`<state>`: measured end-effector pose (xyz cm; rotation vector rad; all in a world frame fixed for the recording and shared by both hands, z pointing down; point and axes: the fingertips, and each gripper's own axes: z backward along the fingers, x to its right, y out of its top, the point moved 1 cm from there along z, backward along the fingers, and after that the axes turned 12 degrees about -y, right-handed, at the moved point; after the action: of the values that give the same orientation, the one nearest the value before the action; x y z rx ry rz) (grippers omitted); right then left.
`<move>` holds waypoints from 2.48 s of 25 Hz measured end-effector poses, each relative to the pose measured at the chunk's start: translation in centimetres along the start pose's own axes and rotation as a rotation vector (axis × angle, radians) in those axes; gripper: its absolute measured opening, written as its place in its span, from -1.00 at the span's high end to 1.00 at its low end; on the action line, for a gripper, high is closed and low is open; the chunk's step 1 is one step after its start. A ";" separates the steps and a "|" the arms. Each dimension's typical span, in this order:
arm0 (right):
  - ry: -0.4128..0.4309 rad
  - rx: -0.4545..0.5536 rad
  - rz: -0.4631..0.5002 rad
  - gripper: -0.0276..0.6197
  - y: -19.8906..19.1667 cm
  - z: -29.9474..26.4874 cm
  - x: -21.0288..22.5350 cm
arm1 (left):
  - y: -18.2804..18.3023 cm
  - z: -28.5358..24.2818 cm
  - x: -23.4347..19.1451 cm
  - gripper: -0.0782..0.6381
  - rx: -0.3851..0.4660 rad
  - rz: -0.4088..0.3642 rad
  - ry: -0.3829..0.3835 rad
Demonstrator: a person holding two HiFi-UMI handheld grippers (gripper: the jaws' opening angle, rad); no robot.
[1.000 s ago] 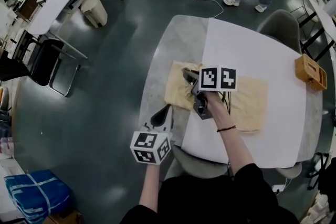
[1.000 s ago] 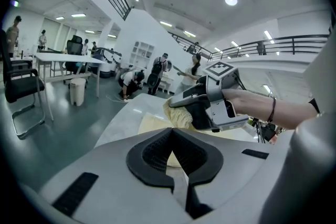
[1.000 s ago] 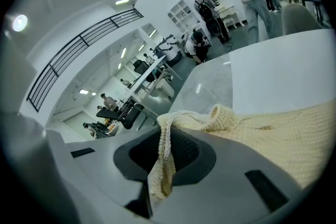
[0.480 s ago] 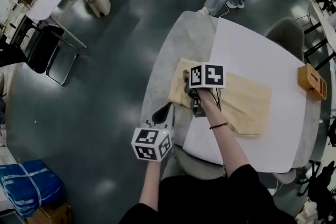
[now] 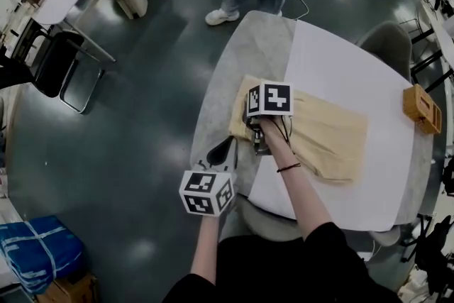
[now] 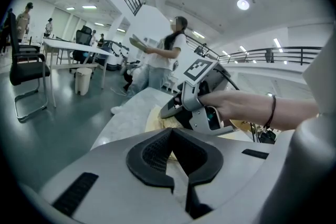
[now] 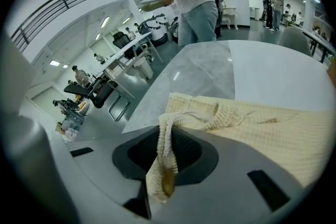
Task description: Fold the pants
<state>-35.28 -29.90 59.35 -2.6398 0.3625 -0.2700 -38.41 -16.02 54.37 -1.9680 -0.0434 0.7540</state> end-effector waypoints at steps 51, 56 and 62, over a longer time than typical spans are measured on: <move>0.151 0.275 -0.087 0.87 1.5 13.2 9.6 | 4.0 -1.1 7.1 0.74 0.017 -0.139 -0.092; 0.147 0.316 -0.112 0.87 -0.9 15.3 15.4 | 4.4 -3.1 9.9 0.74 0.011 -0.173 -0.112; 0.110 0.339 -0.178 0.87 -3.7 17.2 21.9 | 4.5 -5.9 12.9 0.74 -0.005 -0.206 -0.143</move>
<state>-9.53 -26.09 48.84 -2.3288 0.1038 -0.4906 -26.16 -18.61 46.30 -1.8777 -0.3287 0.7570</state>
